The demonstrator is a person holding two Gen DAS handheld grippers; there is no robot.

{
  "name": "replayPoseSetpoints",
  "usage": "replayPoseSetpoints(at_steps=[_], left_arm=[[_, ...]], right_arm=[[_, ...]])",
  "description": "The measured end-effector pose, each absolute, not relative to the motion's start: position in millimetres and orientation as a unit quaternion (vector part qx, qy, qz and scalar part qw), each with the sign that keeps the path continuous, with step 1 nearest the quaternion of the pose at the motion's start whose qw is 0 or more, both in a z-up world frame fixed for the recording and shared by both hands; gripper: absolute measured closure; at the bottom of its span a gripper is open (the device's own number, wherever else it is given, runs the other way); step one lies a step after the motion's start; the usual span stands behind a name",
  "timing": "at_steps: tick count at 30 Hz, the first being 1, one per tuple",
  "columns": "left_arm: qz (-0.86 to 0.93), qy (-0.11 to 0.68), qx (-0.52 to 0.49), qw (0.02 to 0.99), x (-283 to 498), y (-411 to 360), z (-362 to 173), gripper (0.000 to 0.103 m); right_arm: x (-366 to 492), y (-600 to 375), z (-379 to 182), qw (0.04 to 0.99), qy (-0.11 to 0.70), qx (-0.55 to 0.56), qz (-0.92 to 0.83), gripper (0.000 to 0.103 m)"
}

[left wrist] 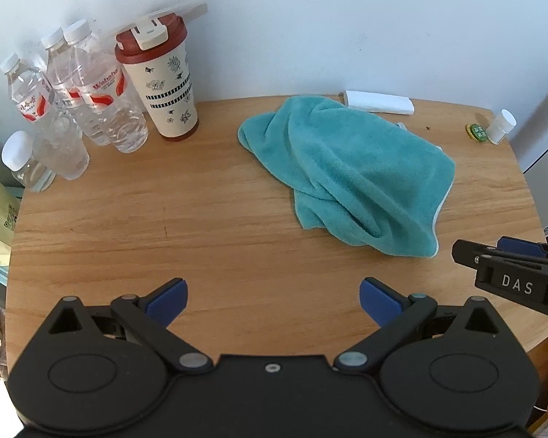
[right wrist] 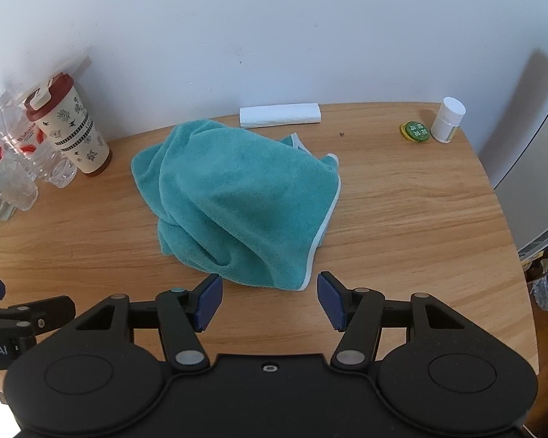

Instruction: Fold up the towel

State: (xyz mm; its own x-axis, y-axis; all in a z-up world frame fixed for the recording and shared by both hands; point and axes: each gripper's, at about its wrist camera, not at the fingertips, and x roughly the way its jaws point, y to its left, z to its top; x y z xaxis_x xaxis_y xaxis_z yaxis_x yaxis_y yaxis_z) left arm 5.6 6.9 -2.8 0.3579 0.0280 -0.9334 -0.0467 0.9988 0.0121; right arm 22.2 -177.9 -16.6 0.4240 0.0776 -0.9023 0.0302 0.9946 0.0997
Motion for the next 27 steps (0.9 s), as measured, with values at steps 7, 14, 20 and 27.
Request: replayPoseSetpoints(at_steps=[7,14,20,27], left_arm=[[0.027,0.570,-0.011,0.821,6,11,-4,0.001],[0.031,0.571,-0.015,0.821,4,15,-4,0.001],[0.028,0.574,-0.014,0.818,5,18,-5,0.001],[0.028,0.564,-0.009,0.825,3,17,-1,0.001]], right_arm=[[20,-176,-23,0.840,0.540,0.056,0.017,0.040],[20,-174,-24,0.841,0.538,0.055,0.023,0.040],[22,-172,-26,0.836,0.546,0.056,0.027,0.040],[22,-170,-26,0.836,0.545,0.055,0.030,0.040]])
